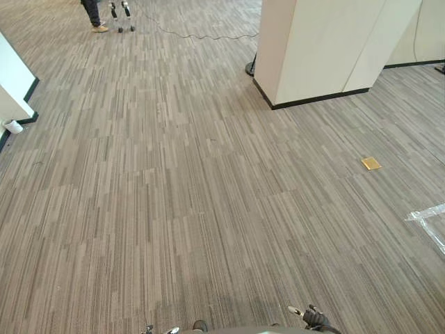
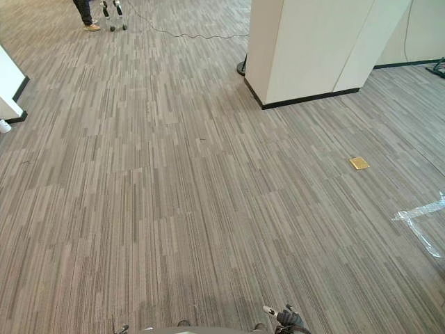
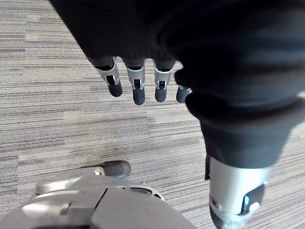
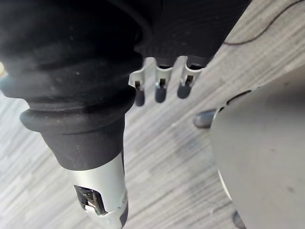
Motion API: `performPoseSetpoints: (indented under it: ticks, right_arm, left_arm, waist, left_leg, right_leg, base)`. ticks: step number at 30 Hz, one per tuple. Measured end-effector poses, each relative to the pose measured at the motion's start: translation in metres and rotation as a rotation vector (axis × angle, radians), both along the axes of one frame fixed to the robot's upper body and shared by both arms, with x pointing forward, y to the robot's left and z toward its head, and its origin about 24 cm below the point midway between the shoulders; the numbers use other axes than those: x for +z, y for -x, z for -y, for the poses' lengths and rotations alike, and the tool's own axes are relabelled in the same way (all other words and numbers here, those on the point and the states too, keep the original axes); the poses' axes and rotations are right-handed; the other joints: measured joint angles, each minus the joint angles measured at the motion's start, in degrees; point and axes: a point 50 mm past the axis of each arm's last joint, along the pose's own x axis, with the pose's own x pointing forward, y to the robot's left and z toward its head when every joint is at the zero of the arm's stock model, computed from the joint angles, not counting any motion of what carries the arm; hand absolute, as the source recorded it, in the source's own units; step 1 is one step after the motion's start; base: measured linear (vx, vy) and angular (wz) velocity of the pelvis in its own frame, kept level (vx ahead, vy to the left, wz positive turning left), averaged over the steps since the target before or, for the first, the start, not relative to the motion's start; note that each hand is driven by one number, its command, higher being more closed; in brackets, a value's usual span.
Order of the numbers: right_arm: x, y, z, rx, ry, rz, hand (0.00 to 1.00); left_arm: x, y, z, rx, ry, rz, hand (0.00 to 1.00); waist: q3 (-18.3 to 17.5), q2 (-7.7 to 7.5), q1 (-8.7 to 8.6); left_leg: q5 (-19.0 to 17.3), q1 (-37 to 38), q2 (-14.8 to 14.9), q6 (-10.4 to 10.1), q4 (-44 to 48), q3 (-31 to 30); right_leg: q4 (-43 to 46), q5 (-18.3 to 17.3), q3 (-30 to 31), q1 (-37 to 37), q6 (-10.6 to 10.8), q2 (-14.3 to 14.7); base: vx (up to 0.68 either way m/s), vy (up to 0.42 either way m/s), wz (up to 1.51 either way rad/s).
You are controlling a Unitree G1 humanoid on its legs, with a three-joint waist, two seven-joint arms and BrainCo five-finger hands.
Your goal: Organize washtable
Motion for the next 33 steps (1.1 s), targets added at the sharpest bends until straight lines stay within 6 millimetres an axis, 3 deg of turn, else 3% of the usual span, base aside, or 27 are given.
performPoseSetpoints:
  ticks: [5, 6, 7, 8, 11, 13, 15, 16, 18, 19, 20, 21, 22, 23, 24, 25, 26, 27, 29, 31, 32, 33]
  right_arm:
    - [0.0, -0.004, -0.001, -0.003, -0.004, 0.01, 0.0]
    - [0.001, -0.009, -0.005, 0.002, -0.011, 0.022, 0.0]
    - [0.002, -0.013, -0.005, 0.009, -0.01, 0.03, 0.0]
    - [0.003, -0.018, -0.003, 0.018, -0.004, 0.045, 0.0]
    - [0.004, -0.019, 0.003, 0.024, 0.014, 0.047, 0.0]
    - [0.006, -0.024, 0.007, 0.029, 0.026, 0.059, 0.0]
    - [0.009, -0.028, 0.018, 0.043, 0.059, 0.064, 0.0]
    - [0.01, -0.029, 0.019, 0.049, 0.065, 0.065, 0.0]
    - [0.01, -0.029, 0.019, 0.05, 0.066, 0.068, 0.0]
    - [0.009, -0.028, 0.018, 0.054, 0.062, 0.065, 0.0]
    - [0.008, -0.025, 0.015, 0.058, 0.054, 0.056, 0.0]
    - [0.007, -0.024, 0.013, 0.06, 0.045, 0.049, 0.0]
    - [0.007, -0.023, 0.012, 0.059, 0.042, 0.048, 0.0]
    - [0.006, -0.02, 0.01, 0.055, 0.036, 0.042, 0.0]
    - [0.007, -0.021, 0.011, 0.044, 0.04, 0.064, 0.0]
    - [0.007, -0.022, 0.011, 0.045, 0.036, 0.068, 0.0]
    - [0.006, -0.02, 0.009, 0.042, 0.021, 0.063, 0.0]
    - [0.005, -0.018, 0.008, 0.017, 0.013, 0.062, 0.0]
    - [0.007, -0.021, 0.009, 0.011, 0.018, 0.083, 0.0]
    - [0.009, -0.019, 0.016, -0.027, 0.033, 0.097, 0.0]
    - [0.01, -0.015, 0.021, -0.047, 0.047, 0.101, 0.0]
    - [0.011, -0.011, 0.025, -0.057, 0.059, 0.107, 0.0]
  left_arm:
    - [0.001, 0.0, -0.004, 0.05, -0.001, 0.013, 0.0]
    - [0.002, -0.005, -0.006, 0.064, -0.008, 0.035, 0.0]
    - [0.004, -0.009, -0.007, 0.076, -0.011, 0.057, 0.0]
    - [0.005, -0.016, -0.007, 0.086, -0.01, 0.089, 0.0]
    - [0.007, -0.027, -0.004, 0.093, -0.018, 0.125, 0.0]
    - [0.007, -0.028, -0.002, 0.101, -0.013, 0.125, 0.0]
    - [0.005, -0.021, 0.002, 0.108, -0.002, 0.107, 0.0]
    - [0.004, -0.017, 0.001, 0.115, -0.001, 0.096, 0.0]
    - [0.003, -0.009, 0.001, 0.122, -0.001, 0.07, 0.0]
    - [0.002, -0.008, 0.0, 0.121, 0.0, 0.064, 0.0]
    - [0.002, -0.006, -0.002, 0.12, 0.0, 0.053, 0.0]
    - [0.001, -0.002, -0.002, 0.12, 0.007, 0.032, 0.0]
    - [0.0, 0.002, -0.002, 0.124, 0.013, 0.017, 0.0]
    - [-0.001, 0.008, -0.003, 0.136, 0.018, -0.002, 0.0]
    - [-0.001, 0.013, -0.003, 0.142, 0.016, -0.013, 0.0]
    - [0.0, 0.015, -0.005, 0.143, 0.013, -0.019, 0.0]
    - [0.0, 0.014, -0.007, 0.141, 0.009, -0.021, 0.0]
    - [0.0, 0.012, -0.008, 0.137, 0.005, -0.017, 0.0]
    - [0.001, 0.015, -0.011, 0.135, -0.004, -0.026, 0.0]
    - [0.0, 0.012, -0.008, 0.166, 0.005, -0.014, 0.0]
    - [-0.001, 0.007, -0.002, 0.158, 0.017, -0.004, 0.0]
    - [-0.001, 0.005, 0.002, 0.138, 0.026, -0.003, 0.0]
  waist:
    - [0.4, -0.47, 0.02]
    - [1.3, -1.33, -0.09]
    - [2.2, -1.16, 0.01]
    - [4.1, -0.35, 0.01]
    - [7.1, 0.72, 0.83]
    - [7.5, 0.57, 2.4]
    - [7.7, 1.42, 3.3]
    - [7.6, 1.2, 3.35]
    - [7.1, 0.29, 3.71]
    - [7.2, 0.13, 3.46]
    - [7.3, -0.59, 3.44]
    - [7.4, -1.12, 3.97]
    - [7.5, -1.32, 4.04]
    - [7.6, -1.6, 3.76]
    - [7.6, -1.82, 3.1]
    - [7.9, -1.73, 2.86]
    - [7.8, -2.23, 2.82]
    - [7.8, -2.25, 2.36]
    - [7.8, -2.3, 1.04]
    - [7.8, -1.17, -0.06]
    - [7.8, 0.38, -0.1]
    - [7.8, 1.75, -0.21]
  left_leg:
    - [-0.1, -1.1, 0.1, 0.0, 1.3, -0.5]
    - [-3.2, -5.1, 0.7, 0.0, 9.2, -1.3]
    - [-5.6, -8.3, 1.5, 0.0, 15.5, -2.1]
    - [-8.2, -14.5, 3.3, -0.3, 28.0, -3.7]
    - [-8.4, -22.1, 6.4, -0.6, 41.6, -1.6]
    - [-9.6, -24.0, 7.0, 0.1, 41.0, 1.5]
    - [-9.5, -25.0, 5.6, 0.2, 32.4, 1.3]
    - [-8.5, -25.1, 4.9, 1.1, 30.7, 2.0]
    - [-10.5, -25.1, 2.1, 3.8, 31.2, 2.8]
    - [-12.8, -26.1, 1.4, 5.2, 33.6, 2.8]
    - [-15.8, -26.5, 0.5, 6.6, 37.3, 3.5]
    - [-18.9, -25.0, -0.5, 7.6, 39.4, 4.1]
    - [-20.0, -23.5, -1.0, 8.0, 39.6, 4.9]
    - [-21.4, -20.0, -2.0, 8.4, 39.1, 5.5]
    - [-22.5, -16.3, -2.9, 8.9, 37.8, 5.3]
    - [-22.7, -14.4, -3.3, 9.3, 36.6, 5.0]
    - [-22.7, -9.9, -4.0, 9.8, 33.1, 3.9]
    - [-22.7, -5.9, -4.1, 9.9, 29.4, 2.6]
    - [-22.4, -1.7, -3.8, 9.4, 25.6, 1.5]
    - [-22.5, 2.6, -2.5, 8.0, 22.2, 0.5]
    - [-22.7, 5.8, -0.9, 7.2, 19.5, 0.0]
    - [-22.5, 9.1, 0.7, 5.6, 16.7, -0.6]
  right_leg:
    - [0.1, 0.0, -1.3, 0.2, 0.0, -0.3]
    - [0.6, 0.0, -1.8, 0.2, 0.0, -0.9]
    - [1.1, 0.0, -2.4, 0.2, 0.0, -0.9]
    - [1.4, -0.3, -4.6, 1.2, -0.1, 0.0]
    - [1.3, -3.4, -8.4, 3.8, -0.5, 1.0]
    - [1.1, -3.6, -8.4, 3.3, -0.2, 0.6]
    - [1.2, -4.2, -8.4, 2.1, 0.8, -0.5]
    - [1.3, -4.6, -8.4, 1.8, 1.5, -1.3]
    - [1.2, -5.6, -7.6, 2.0, 3.3, -3.5]
    - [6.5, -7.6, -6.9, 0.4, 4.6, -4.7]
    - [17.8, -11.8, -5.4, -2.0, 6.6, -7.7]
    - [26.6, -13.2, -3.8, -4.4, 7.8, -10.2]
    - [32.2, -12.8, -2.1, -6.0, 7.2, -11.5]
    - [42.8, -9.6, 0.5, -9.4, 2.2, -13.5]
    - [53.3, -6.7, 3.4, -13.0, -1.2, -13.8]
    - [57.4, -7.1, 4.8, -14.7, -0.8, -12.8]
    - [62.5, -8.6, 5.9, -17.2, -0.2, -9.1]
    - [63.1, -11.1, 5.0, -19.5, -0.9, -5.3]
    - [60.0, -13.9, 0.9, -23.1, -3.7, -2.6]
    - [48.5, -14.5, -3.9, -28.5, -5.5, -1.1]
    - [38.8, -12.4, -5.5, -30.8, -6.0, 0.2]
    - [27.6, -8.0, -5.0, -32.1, -5.4, 2.0]
  base:
    - [0.02, -0.018, 0.12]
    - [-0.02, -0.012, 0.33]
    - [-0.11, 0.004, 0.52]
    - [-0.12, -0.002, 0.51]
    - [-0.15, 0.024, 0.81]
    - [-0.07, 0.102, 0.32]
    - [0.03, 0.206, 0.08]
    - [0.13, 0.263, 0.02]
    - [0.18, 0.216, 0.12]
    - [0.3, 0.215, 0.19]
    - [0.4, 0.251, 0.05]
    - [0.35, 0.218, -0.11]
    - [0.34, 0.209, -0.22]
    - [0.36, 0.185, -0.07]
    - [0.38, 0.15, 0.0]
    - [0.42, 0.078, 0.05]
    - [0.43, 0.039, 0.07]
    - [0.54, 0.03, 0.19]
    - [0.54, -0.012, 0.4]
    - [0.62, -0.048, 0.51]
    - [0.68, -0.053, 0.47]
    - [0.71, -0.072, 0.49]
